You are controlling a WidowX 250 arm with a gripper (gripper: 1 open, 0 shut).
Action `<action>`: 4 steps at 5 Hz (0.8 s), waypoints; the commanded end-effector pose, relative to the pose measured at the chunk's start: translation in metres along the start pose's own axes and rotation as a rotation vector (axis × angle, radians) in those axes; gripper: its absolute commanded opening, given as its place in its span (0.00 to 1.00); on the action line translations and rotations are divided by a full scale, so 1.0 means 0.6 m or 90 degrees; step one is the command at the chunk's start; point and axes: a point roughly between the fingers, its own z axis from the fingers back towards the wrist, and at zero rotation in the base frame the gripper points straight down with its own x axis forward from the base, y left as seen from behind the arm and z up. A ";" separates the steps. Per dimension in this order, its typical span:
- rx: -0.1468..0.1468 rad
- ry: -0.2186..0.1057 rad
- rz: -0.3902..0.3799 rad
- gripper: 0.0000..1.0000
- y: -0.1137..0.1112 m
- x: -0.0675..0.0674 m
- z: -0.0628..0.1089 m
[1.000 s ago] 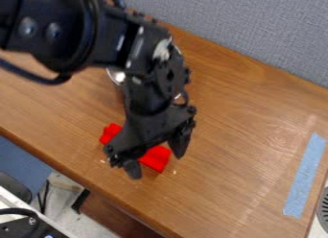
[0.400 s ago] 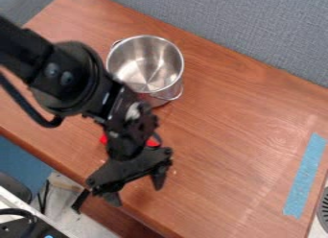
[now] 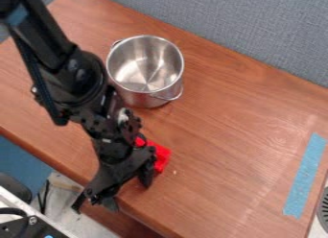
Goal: Move the red object from the metal pot to the table
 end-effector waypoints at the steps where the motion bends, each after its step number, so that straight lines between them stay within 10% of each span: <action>1: -0.005 0.018 0.106 1.00 -0.001 0.008 0.004; 2: 0.007 0.035 0.192 1.00 -0.002 0.005 0.003; 4: 0.045 0.057 0.103 1.00 -0.074 0.002 0.075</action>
